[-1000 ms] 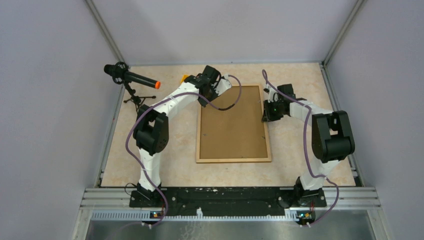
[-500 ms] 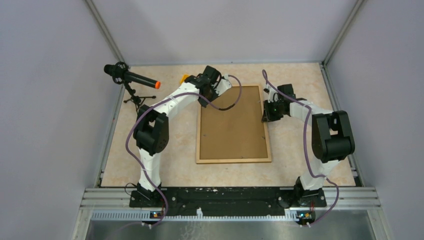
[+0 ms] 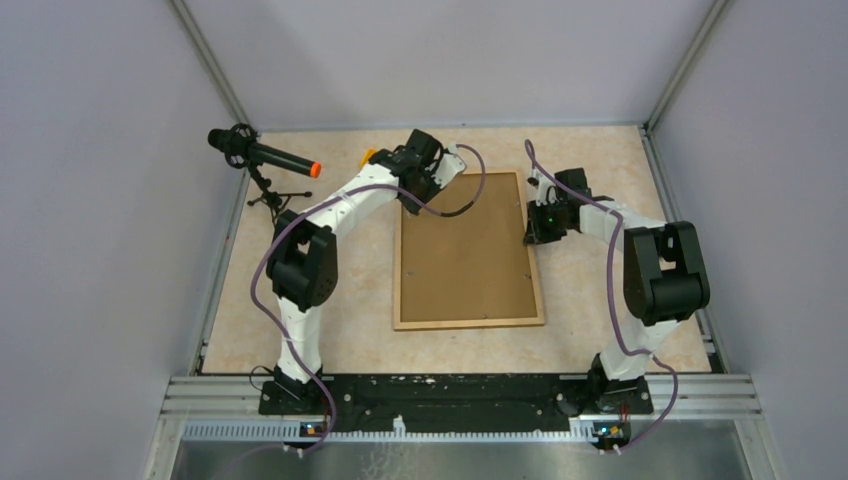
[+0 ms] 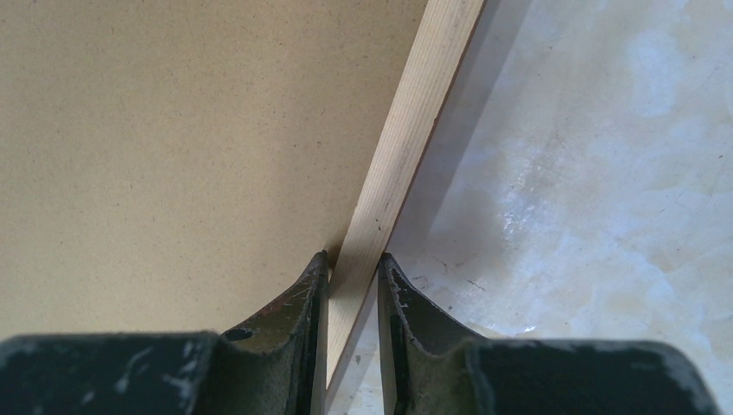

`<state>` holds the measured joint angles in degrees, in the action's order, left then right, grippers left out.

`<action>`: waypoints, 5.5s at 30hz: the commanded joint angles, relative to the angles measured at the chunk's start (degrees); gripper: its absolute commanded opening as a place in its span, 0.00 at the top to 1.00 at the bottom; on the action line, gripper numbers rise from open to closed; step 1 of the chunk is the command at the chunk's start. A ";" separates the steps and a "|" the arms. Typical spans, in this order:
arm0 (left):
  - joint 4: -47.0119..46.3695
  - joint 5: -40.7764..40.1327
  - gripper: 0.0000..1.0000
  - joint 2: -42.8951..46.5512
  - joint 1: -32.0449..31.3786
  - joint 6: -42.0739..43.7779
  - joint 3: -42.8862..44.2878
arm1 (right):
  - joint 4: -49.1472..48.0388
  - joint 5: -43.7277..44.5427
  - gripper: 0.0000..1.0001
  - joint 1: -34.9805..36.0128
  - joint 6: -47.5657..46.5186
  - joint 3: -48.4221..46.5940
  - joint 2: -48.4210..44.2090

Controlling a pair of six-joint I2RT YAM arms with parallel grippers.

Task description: Take the photo out of the frame

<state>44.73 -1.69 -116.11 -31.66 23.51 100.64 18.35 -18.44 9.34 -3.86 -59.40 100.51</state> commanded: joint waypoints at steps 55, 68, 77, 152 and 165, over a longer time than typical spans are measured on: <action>-35.01 11.59 1.00 22.85 7.89 16.52 -41.05 | 6.18 -2.83 1.00 0.15 -2.32 0.67 4.41; -35.96 12.71 1.00 19.84 7.84 15.57 -39.94 | 6.35 -2.84 1.00 0.15 -2.65 0.46 4.93; -35.38 14.78 1.00 18.55 7.62 14.90 -39.16 | 6.44 -2.83 1.00 0.15 -2.65 0.36 5.05; -6.79 25.65 1.00 31.91 15.04 -9.24 -21.45 | 19.01 10.57 1.00 17.73 -43.47 -44.46 28.53; -3.21 28.14 1.00 35.15 14.72 2.26 -28.23 | 22.66 6.56 0.44 15.03 -36.80 -45.52 20.71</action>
<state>41.30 24.38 -83.29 -16.60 22.57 73.36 39.20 -9.41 26.63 -44.07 -104.75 127.13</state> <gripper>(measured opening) 0.232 0.486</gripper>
